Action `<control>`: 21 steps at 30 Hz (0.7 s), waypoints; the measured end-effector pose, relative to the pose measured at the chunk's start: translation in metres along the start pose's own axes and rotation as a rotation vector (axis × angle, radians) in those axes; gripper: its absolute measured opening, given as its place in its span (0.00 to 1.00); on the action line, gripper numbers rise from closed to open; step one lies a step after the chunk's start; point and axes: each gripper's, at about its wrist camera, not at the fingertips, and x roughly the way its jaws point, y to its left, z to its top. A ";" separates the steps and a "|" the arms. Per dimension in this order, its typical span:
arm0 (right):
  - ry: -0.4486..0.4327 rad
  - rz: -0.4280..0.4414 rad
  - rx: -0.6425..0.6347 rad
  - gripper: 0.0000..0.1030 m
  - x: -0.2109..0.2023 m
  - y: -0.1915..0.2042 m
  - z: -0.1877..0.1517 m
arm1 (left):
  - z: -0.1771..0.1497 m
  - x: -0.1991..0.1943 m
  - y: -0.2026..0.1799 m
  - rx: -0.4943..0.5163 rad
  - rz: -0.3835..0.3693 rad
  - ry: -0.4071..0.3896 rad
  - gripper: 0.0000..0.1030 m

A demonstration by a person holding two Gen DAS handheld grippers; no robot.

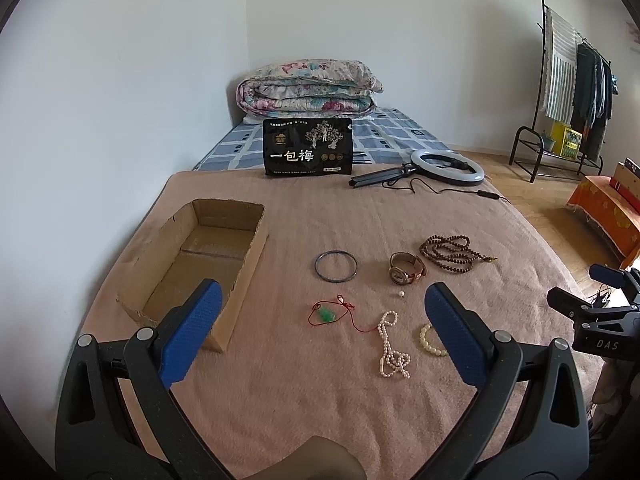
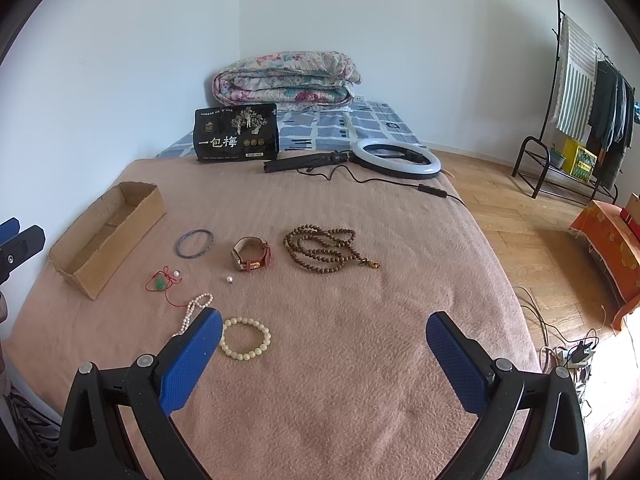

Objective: Organize jewelry

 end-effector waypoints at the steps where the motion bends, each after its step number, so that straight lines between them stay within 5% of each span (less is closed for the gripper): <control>1: 0.006 -0.001 0.000 1.00 0.002 -0.001 0.000 | -0.001 0.001 0.001 -0.002 0.001 0.004 1.00; 16: 0.099 0.046 -0.028 0.99 0.037 -0.001 -0.007 | -0.013 0.035 0.015 0.028 -0.045 0.126 1.00; 21: 0.152 0.095 -0.053 0.95 0.053 0.006 -0.009 | -0.021 0.049 0.012 0.044 -0.069 0.187 0.91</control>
